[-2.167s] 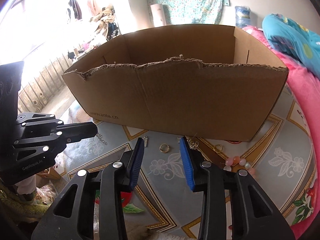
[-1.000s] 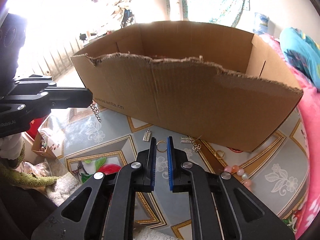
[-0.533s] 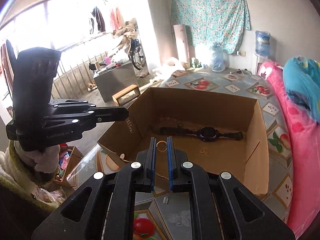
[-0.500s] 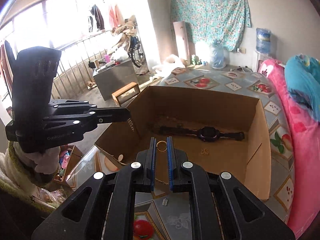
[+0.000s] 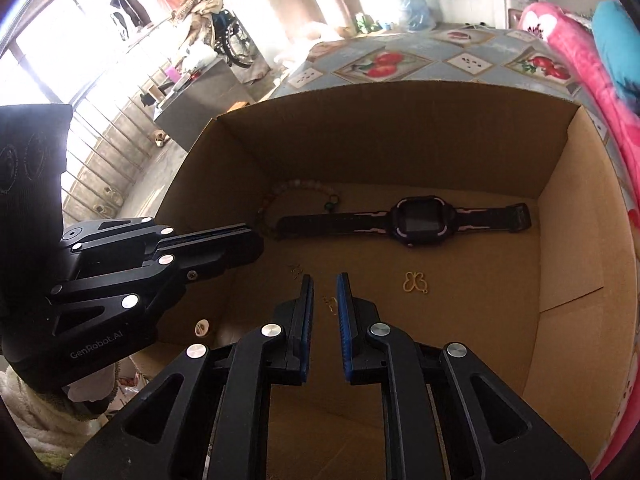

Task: Organize jewelry
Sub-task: 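Carry the gold ring into the box and open the right gripper, then withdraw the right gripper toward the pink-orange bead bracelet on the table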

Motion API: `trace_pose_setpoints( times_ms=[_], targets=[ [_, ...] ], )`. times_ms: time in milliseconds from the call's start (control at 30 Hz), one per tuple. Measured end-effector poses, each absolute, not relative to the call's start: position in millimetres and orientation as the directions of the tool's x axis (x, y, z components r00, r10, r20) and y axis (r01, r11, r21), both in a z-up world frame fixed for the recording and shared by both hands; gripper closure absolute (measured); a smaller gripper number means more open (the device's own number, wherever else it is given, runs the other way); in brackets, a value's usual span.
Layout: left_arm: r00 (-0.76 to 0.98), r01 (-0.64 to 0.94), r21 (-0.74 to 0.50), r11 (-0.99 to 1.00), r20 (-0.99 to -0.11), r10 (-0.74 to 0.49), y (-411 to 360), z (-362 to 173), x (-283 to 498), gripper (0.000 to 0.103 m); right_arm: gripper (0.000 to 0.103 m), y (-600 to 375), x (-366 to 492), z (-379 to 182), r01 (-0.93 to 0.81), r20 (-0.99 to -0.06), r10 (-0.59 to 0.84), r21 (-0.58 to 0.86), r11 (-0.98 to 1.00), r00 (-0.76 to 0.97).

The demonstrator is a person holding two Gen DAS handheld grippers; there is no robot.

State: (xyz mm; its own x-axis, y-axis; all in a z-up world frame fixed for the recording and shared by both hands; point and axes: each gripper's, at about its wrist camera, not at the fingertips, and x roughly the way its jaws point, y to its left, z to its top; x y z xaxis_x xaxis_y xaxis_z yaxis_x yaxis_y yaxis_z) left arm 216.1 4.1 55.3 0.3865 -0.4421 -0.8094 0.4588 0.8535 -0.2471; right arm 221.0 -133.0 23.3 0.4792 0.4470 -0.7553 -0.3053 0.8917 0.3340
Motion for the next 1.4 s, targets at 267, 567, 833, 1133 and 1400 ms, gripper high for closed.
trace_pose_setpoints(
  times_ms=[267, 567, 833, 1133, 1400],
  targets=[
    [0.438, 0.44, -0.254, 0.861, -0.777, -0.453, 13, 67, 211, 0.087, 0.084, -152, 214, 32, -0.273, -0.708, 0.471, 0.384, 0.882, 0.526],
    [0.535, 0.462, -0.278, 0.842, -0.67, -0.515, 35, 95, 163, 0.078, 0.078, -177, 161, 61, -0.283, -0.595, 0.468, 0.382, 0.88, 0.653],
    [0.599, 0.53, -0.231, 0.816, -0.579, -0.553, 54, 101, 84, 0.065, 0.06, -201, 67, 77, -0.283, -0.493, 0.399, 0.296, 0.912, 0.773],
    [0.541, 0.549, -0.231, 0.803, -0.634, -0.552, 55, 73, 35, 0.061, 0.052, -194, 22, 41, -0.204, -0.538, 0.303, 0.237, 0.95, 0.787],
    [0.482, 0.554, -0.22, 0.803, -0.701, -0.525, 31, 28, 34, 0.061, 0.047, -187, 27, 8, -0.161, -0.615, 0.276, 0.236, 0.958, 0.739]
  ],
)
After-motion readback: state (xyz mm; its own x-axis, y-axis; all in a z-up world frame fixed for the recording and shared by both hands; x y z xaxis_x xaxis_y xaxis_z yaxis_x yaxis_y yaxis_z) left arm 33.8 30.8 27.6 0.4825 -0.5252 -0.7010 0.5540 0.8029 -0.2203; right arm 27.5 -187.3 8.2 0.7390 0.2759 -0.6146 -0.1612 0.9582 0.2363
